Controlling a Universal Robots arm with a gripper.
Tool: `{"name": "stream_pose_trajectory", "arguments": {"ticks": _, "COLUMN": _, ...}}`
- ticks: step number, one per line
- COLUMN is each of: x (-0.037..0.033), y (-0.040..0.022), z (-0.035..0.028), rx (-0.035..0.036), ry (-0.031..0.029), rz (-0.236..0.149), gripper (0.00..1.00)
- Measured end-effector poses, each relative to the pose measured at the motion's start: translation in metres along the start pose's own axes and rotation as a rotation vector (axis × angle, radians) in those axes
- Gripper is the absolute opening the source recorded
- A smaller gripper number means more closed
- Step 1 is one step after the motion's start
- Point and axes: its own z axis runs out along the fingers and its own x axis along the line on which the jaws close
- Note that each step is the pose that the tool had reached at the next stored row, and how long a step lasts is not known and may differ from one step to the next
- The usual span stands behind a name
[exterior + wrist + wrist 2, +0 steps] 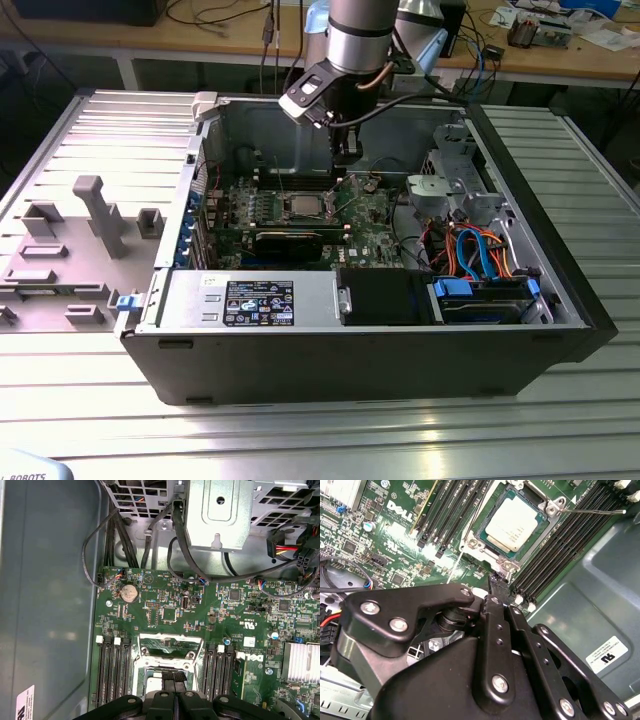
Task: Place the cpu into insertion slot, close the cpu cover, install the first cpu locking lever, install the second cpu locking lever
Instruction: 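Close the cpu cover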
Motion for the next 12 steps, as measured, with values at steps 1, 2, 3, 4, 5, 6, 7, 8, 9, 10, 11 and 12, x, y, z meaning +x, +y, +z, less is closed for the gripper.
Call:
{"name": "stream_pose_trajectory", "arguments": {"ticks": 1, "x": 0.0, "y": 0.0002, "z": 0.0001, "rx": 0.0, "ry": 0.0, "rz": 0.0, "gripper": 0.11}}
{"name": "stream_pose_trajectory", "arguments": {"ticks": 2, "x": 0.0, "y": 0.0005, "z": 0.0004, "rx": -0.0001, "ry": 0.0, "rz": 0.0, "gripper": 0.11}}
{"name": "stream_pose_trajectory", "arguments": {"ticks": 3, "x": -0.0001, "y": 0.0011, "z": 0.0007, "rx": -0.0001, "ry": -0.0001, "rz": 0.0, "gripper": 0.11}}
{"name": "stream_pose_trajectory", "arguments": {"ticks": 4, "x": -0.0002, "y": 0.002, "z": 0.0009, "rx": -0.0001, "ry": -0.0002, "rz": 0.0, "gripper": 0.11}}
{"name": "stream_pose_trajectory", "arguments": {"ticks": 5, "x": -0.0003, "y": 0.0034, "z": 0.001, "rx": 0.0, "ry": -0.0004, "rz": 0.0, "gripper": 0.11}}
{"name": "stream_pose_trajectory", "arguments": {"ticks": 6, "x": -0.0004, "y": 0.0052, "z": 0.0011, "rx": 0.0, "ry": -0.0006, "rz": 0.0, "gripper": 0.11}}
{"name": "stream_pose_trajectory", "arguments": {"ticks": 7, "x": -0.0005, "y": 0.0073, "z": 0.0012, "rx": 0.0001, "ry": -0.0005, "rz": 0.0, "gripper": 0.11}}
{"name": "stream_pose_trajectory", "arguments": {"ticks": 8, "x": -0.0007, "y": 0.01, "z": 0.0014, "rx": -0.0001, "ry": -0.0004, "rz": 0.0, "gripper": 0.11}}
{"name": "stream_pose_trajectory", "arguments": {"ticks": 9, "x": -0.0007, "y": 0.0121, "z": 0.0016, "rx": -0.0001, "ry": -0.0004, "rz": 0.0, "gripper": 0.11}}
{"name": "stream_pose_trajectory", "arguments": {"ticks": 10, "x": -0.0008, "y": 0.0155, "z": 0.0019, "rx": 0.0, "ry": -0.0009, "rz": 0.0, "gripper": 0.11}}
{"name": "stream_pose_trajectory", "arguments": {"ticks": 11, "x": -0.0009, "y": 0.0184, "z": 0.0022, "rx": 0.0001, "ry": -0.0014, "rz": 0.0, "gripper": 0.11}}
{"name": "stream_pose_trajectory", "arguments": {"ticks": 12, "x": -0.001, "y": 0.0206, "z": 0.0026, "rx": 0.0001, "ry": -0.0016, "rz": 0.0, "gripper": 0.11}}
